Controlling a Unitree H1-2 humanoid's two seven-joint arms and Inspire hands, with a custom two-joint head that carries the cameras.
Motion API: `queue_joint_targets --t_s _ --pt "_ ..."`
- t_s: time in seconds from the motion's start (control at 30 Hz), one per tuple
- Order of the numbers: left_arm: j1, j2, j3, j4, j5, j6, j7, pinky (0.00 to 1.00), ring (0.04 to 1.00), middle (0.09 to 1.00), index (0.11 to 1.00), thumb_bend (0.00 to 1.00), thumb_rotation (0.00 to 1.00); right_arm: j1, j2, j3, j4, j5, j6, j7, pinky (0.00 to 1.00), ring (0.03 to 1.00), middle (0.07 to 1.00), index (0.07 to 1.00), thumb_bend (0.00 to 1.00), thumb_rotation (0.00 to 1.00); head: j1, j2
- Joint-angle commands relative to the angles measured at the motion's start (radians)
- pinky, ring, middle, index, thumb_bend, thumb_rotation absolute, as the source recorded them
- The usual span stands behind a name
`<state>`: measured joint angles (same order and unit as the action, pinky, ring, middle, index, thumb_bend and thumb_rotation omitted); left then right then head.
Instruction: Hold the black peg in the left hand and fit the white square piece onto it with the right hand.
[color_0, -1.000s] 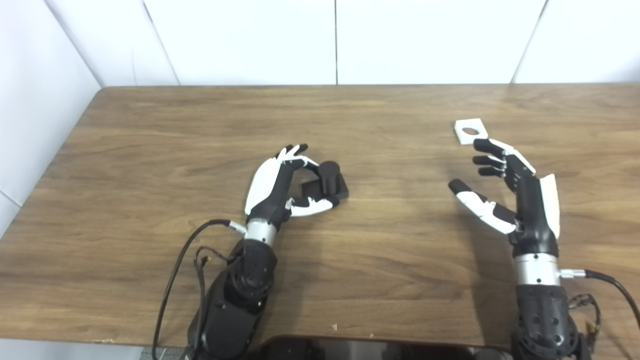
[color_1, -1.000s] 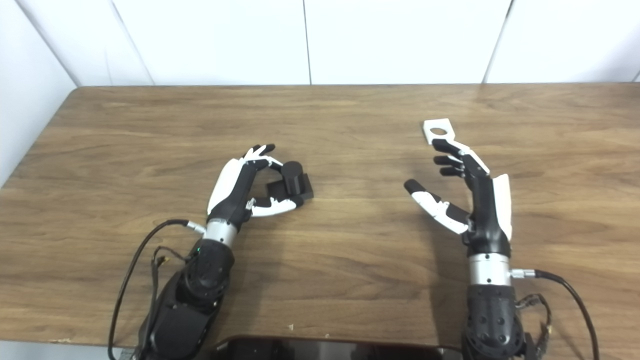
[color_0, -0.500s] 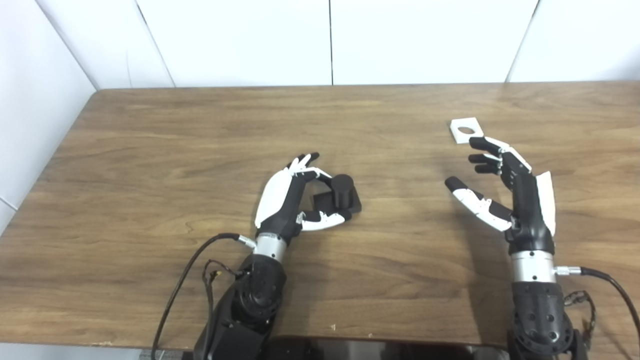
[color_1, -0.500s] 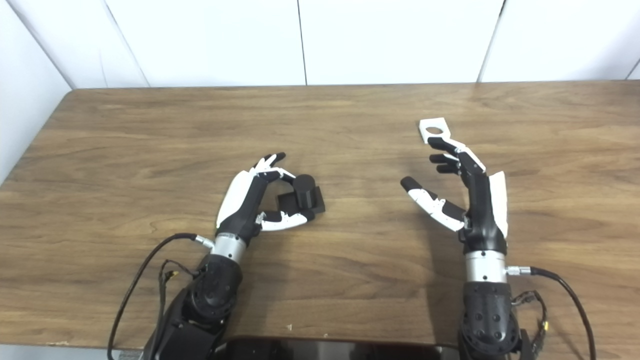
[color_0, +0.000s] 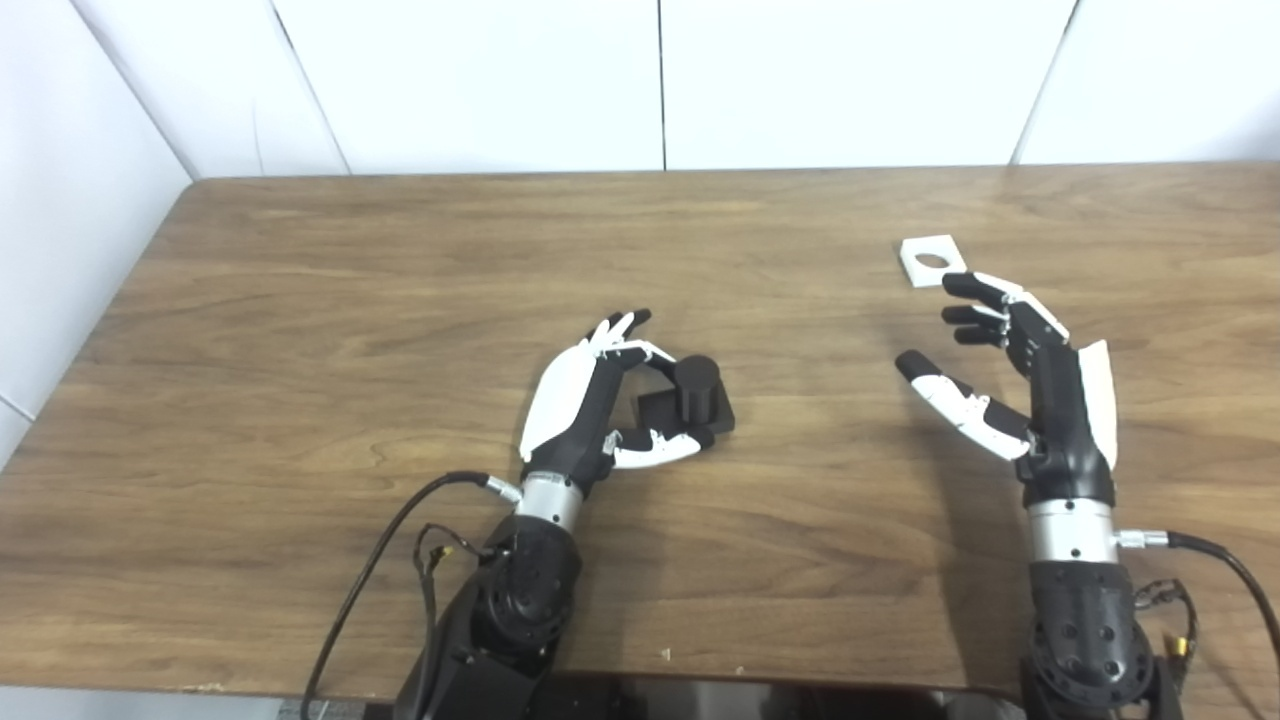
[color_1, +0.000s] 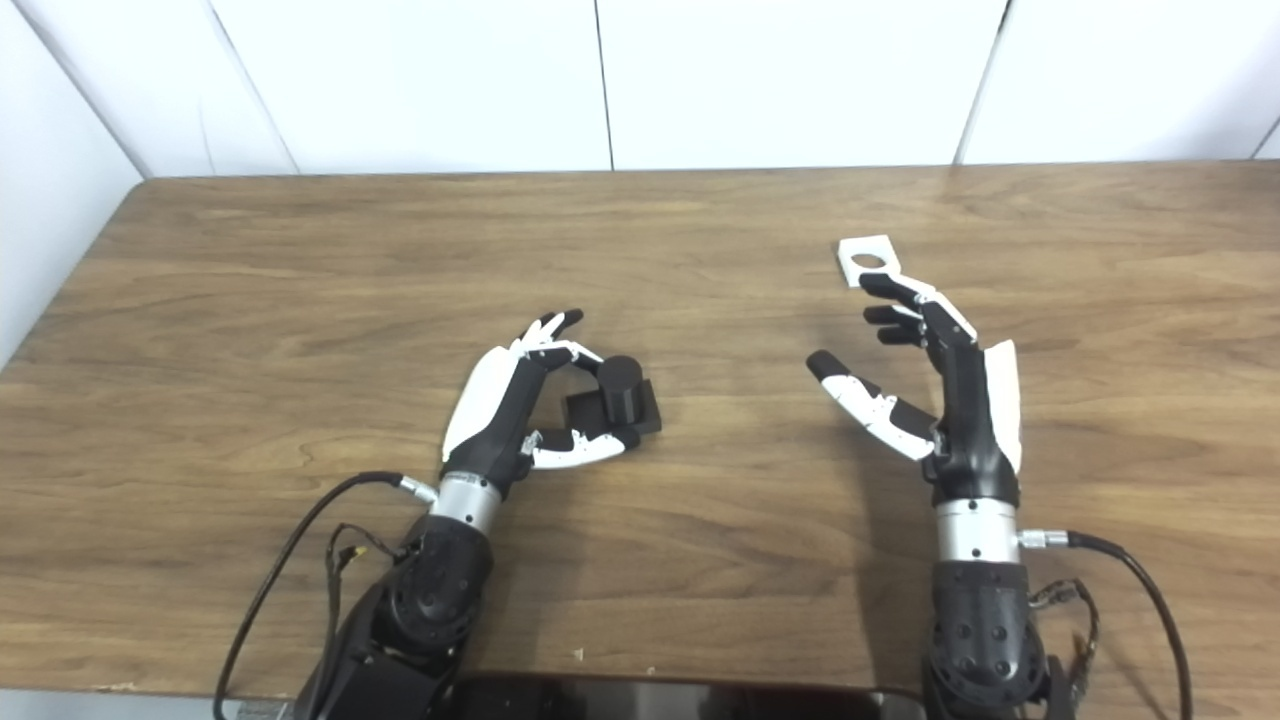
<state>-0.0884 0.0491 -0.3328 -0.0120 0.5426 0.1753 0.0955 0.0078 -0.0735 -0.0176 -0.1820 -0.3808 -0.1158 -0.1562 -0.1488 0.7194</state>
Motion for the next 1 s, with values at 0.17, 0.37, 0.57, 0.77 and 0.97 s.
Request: queue_joint_targets --t_s 0.17,0.37,0.57,0.77,0.97 --pt "0.038 0.012 -0.001 0.020 -0.028 -0.024 -0.047 1.00 1.000 0.950 0.485 0.52 0.09 -0.066 0.004 -0.008 -0.014 -0.039 -0.005 -0.031 0.67 0.725 0.775 0.745 0.61 0.46 -0.117 -0.045" --pt "0.027 -0.004 -0.004 0.038 -0.022 -0.018 -0.043 1.00 1.000 0.941 0.485 0.52 0.08 -0.123 -0.060 -0.045 -0.047 -0.050 0.067 0.007 0.68 0.746 0.786 0.760 0.61 0.47 -0.092 -0.046" --pt "0.024 -0.005 0.003 0.045 -0.027 -0.020 -0.041 1.00 1.000 0.944 0.485 0.52 0.08 -0.224 -0.159 -0.055 -0.040 -0.044 0.142 0.081 0.66 0.769 0.816 0.753 0.64 0.36 -0.087 -0.058" --pt "0.032 0.005 0.022 0.035 -0.033 -0.029 -0.040 1.00 1.000 0.942 0.485 0.52 0.08 -0.349 -0.234 -0.001 0.034 -0.121 0.161 0.117 0.69 0.788 0.832 0.766 0.63 0.38 -0.090 -0.055" --pt "0.043 0.013 0.026 0.026 -0.035 -0.027 -0.045 1.00 1.000 0.944 0.486 0.52 0.08 -0.477 -0.298 0.047 0.131 -0.163 0.164 0.170 0.71 0.830 0.839 0.769 0.65 0.38 -0.088 -0.053"
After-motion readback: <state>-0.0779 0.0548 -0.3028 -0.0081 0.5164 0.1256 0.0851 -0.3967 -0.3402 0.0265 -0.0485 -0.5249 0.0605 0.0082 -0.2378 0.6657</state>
